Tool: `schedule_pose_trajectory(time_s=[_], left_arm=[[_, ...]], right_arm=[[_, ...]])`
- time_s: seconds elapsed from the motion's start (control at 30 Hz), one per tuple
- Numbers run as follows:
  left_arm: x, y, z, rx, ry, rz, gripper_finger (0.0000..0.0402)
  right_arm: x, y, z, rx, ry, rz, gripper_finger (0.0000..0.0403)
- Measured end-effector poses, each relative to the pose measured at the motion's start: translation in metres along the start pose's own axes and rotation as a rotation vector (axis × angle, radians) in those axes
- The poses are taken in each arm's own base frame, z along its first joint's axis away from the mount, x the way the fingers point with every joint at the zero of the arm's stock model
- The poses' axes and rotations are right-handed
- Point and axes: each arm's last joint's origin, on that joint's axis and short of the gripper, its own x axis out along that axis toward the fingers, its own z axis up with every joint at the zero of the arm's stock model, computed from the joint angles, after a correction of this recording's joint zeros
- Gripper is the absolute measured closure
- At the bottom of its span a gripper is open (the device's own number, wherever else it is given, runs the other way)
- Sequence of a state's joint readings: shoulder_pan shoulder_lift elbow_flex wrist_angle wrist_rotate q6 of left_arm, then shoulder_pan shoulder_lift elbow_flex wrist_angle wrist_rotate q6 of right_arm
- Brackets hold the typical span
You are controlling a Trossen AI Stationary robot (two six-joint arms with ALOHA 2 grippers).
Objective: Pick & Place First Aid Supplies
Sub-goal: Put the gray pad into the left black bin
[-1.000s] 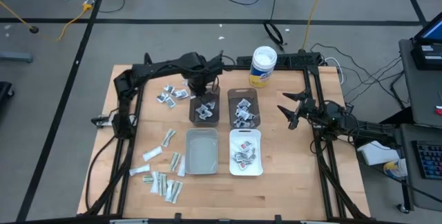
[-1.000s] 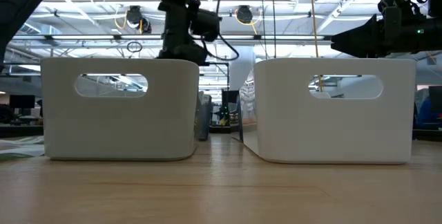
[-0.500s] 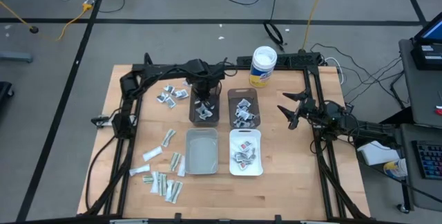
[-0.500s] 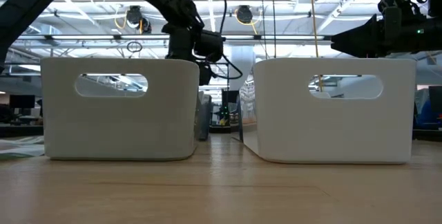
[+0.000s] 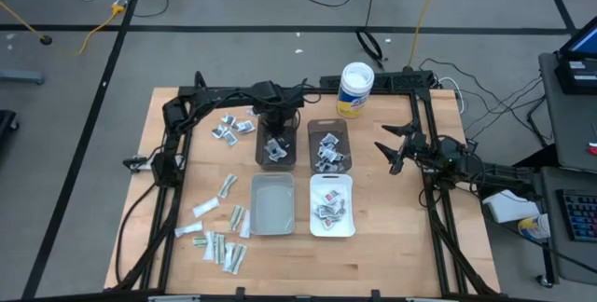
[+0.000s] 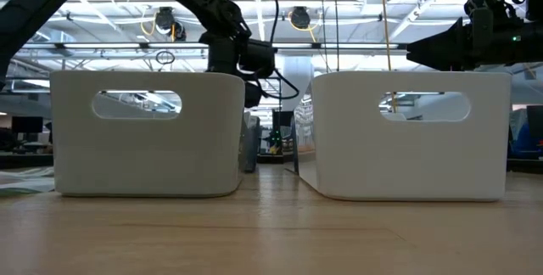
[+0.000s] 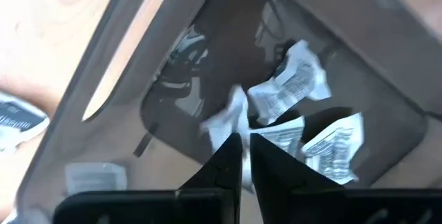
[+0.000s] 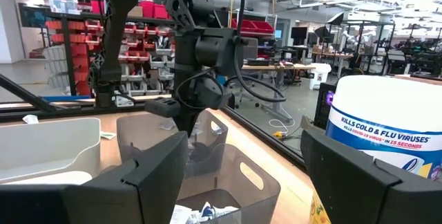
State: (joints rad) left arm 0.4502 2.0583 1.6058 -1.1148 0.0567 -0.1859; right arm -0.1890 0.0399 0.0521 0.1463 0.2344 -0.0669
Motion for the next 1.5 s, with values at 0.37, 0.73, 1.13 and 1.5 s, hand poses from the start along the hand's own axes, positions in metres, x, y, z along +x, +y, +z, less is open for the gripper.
schedule_pose_trajectory(time_s=[0.37, 0.73, 1.13, 1.5], left_arm=[[0.000, 0.001, 0.002, 0.011, -0.014, -0.020, 0.0205], [-0.031, 0.007, -0.005, -0.024, -0.097, -0.043, 0.0127], [-0.069, 0.033, -0.023, -0.343, -0.129, -0.059, 0.0153], [-0.078, 0.052, -0.045, -0.583, -0.029, -0.030, 0.0166]], right_arm=[[0.000, 0.000, 0.000, 0.000, 0.000, 0.000, 0.0124], [0.000, 0.000, 0.000, 0.000, 0.000, 0.000, 0.0124], [0.000, 0.000, 0.000, 0.000, 0.000, 0.000, 0.0124], [0.000, 0.000, 0.000, 0.000, 0.000, 0.000, 0.0124]])
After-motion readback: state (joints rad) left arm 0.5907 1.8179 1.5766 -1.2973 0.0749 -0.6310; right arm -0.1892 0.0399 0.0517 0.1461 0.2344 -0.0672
